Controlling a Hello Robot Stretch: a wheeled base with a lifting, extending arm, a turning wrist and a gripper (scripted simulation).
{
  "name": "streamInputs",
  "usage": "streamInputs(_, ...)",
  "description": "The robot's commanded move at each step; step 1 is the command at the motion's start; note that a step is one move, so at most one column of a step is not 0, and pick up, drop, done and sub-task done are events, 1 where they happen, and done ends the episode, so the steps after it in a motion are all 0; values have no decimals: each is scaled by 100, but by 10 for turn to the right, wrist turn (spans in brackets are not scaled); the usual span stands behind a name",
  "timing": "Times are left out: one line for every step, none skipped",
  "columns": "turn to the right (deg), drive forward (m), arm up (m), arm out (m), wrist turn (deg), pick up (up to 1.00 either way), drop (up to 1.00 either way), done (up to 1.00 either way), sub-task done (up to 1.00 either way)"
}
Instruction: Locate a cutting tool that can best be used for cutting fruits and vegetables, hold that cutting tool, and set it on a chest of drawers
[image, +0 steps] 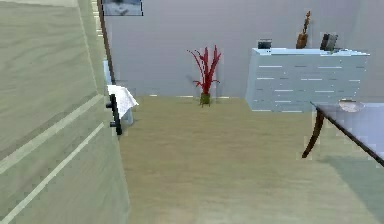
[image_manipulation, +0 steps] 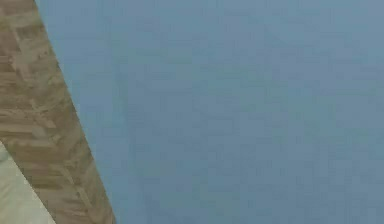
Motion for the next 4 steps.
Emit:
streamInputs(-30, 0, 0, 0, 0, 0, 0, 0, 0)
streamInputs(-360, 0, 0, 0, 0, 0, 0, 0, 0)
streamInputs(0, 20, 0, 0, 0, 0, 0, 0, 0)
streamInputs(390, 0, 0, 0, 0, 0, 0, 0, 0)
